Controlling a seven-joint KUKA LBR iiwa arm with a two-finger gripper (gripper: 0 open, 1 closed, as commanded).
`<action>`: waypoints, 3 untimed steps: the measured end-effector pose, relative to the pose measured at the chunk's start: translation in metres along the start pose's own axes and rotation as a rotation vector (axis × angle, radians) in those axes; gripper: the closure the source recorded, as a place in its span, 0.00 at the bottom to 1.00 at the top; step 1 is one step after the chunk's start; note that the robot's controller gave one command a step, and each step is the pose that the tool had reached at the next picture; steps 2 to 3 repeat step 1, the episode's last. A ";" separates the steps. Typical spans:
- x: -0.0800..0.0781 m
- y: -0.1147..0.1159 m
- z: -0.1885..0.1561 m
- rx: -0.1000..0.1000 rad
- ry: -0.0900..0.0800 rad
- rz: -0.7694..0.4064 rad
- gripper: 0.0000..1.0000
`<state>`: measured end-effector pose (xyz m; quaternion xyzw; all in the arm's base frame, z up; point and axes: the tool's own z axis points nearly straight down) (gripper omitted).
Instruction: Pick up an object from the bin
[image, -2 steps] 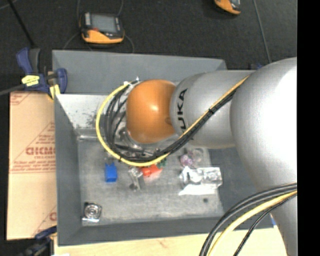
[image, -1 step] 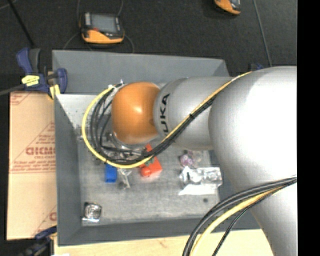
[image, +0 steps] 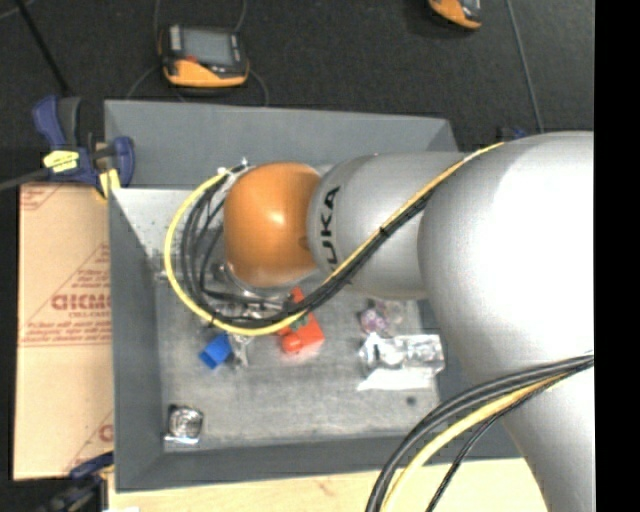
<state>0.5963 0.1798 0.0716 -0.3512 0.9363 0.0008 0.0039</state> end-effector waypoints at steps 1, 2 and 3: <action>-0.010 -0.010 -0.239 0.006 -0.005 0.026 1.00; -0.010 -0.010 -0.239 0.006 -0.005 0.026 1.00; -0.010 -0.010 -0.239 0.006 -0.005 0.026 1.00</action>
Offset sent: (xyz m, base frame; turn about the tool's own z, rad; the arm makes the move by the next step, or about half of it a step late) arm 0.0100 -0.0011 0.2326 0.0193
